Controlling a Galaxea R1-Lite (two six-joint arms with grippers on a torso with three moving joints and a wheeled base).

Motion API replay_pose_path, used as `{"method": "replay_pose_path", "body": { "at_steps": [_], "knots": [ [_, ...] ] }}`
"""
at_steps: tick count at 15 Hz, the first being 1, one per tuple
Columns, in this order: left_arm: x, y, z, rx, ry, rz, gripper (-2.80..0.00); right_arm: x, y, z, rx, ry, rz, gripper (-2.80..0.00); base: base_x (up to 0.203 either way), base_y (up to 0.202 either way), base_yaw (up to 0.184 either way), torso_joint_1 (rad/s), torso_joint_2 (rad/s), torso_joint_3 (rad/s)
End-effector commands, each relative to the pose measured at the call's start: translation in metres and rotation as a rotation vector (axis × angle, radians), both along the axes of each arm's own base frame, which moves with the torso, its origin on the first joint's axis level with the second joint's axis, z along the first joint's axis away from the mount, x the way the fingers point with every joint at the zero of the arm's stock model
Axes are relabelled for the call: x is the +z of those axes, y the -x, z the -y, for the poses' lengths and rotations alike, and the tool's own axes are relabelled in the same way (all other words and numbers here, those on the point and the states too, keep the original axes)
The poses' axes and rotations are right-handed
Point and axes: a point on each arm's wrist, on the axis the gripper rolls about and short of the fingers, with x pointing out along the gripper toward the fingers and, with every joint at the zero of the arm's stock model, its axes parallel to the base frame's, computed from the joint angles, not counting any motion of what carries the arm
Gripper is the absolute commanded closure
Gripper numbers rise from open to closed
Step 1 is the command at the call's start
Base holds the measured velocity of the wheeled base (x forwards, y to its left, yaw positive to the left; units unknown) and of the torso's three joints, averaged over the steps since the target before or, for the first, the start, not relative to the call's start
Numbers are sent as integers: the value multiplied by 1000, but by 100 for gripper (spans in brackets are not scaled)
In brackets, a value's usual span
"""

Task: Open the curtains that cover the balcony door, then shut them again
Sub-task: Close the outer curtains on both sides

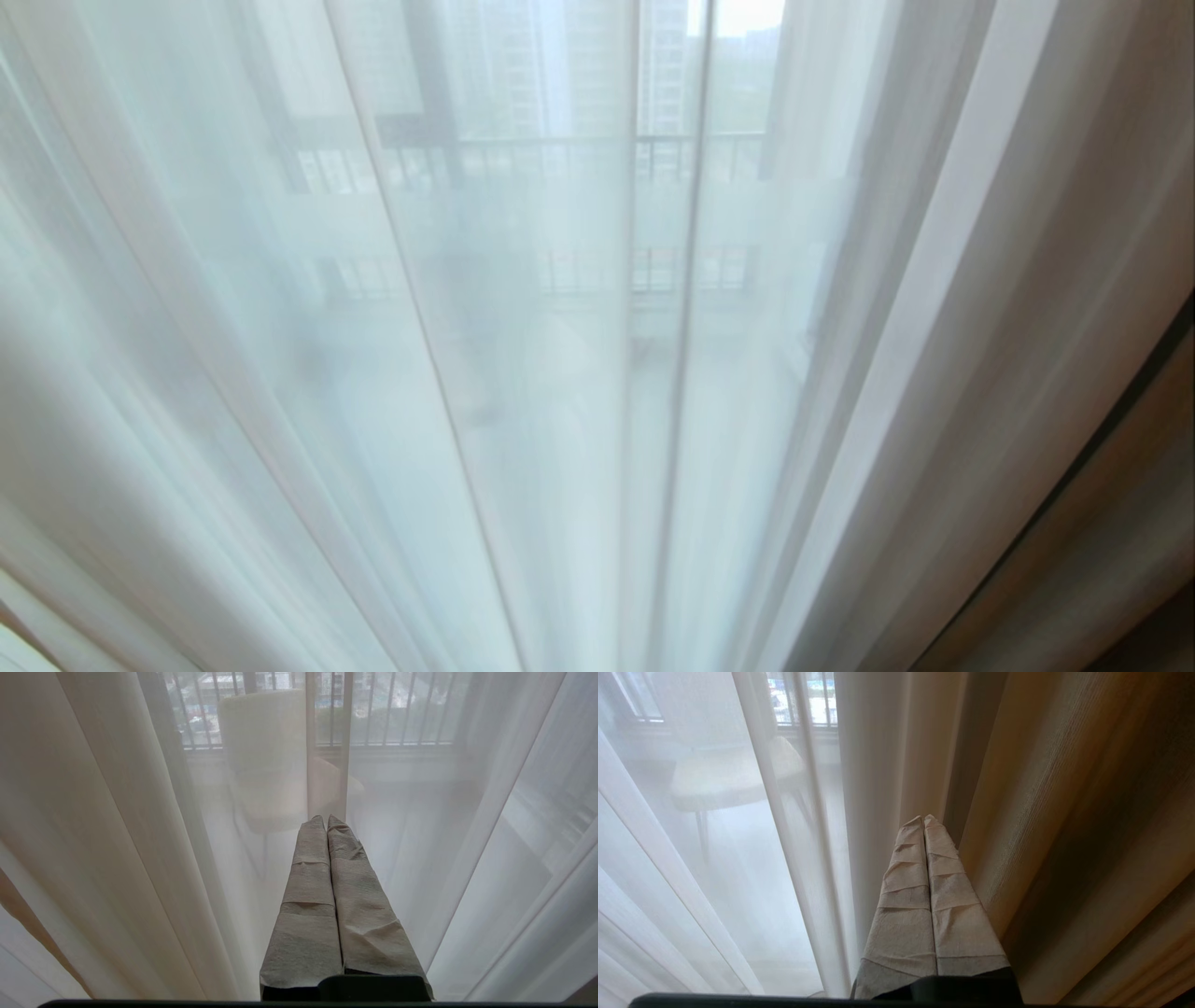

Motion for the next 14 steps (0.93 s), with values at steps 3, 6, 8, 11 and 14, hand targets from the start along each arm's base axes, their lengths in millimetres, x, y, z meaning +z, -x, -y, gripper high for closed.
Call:
{"method": "replay_pose_path", "body": {
  "at_steps": [3, 6, 8, 11, 14],
  "knots": [
    [0, 0, 0, 0, 0, 0, 0, 19, 3, 0, -11, 2, 24, 0, 0, 0, 0, 0, 0, 0],
    [0, 0, 0, 0, 0, 1, 0, 33, 0, 1, -38, 4, 19, 0, 0, 0, 0, 0, 0, 0],
    [0, 0, 0, 0, 0, 1, 0, 48, -2, 2, -86, 3, 20, 0, 0, 0, 0, 0, 0, 0],
    [0, 0, 0, 0, 0, 0, 0, 75, -14, 3, -256, 3, -21, 0, 0, 0, 0, 0, 0, 0],
    [0, 0, 0, 2, 0, 1, 0, 117, -31, 7, -482, -4, -38, 0, 0, 0, 0, 0, 0, 0]
  ]
}}
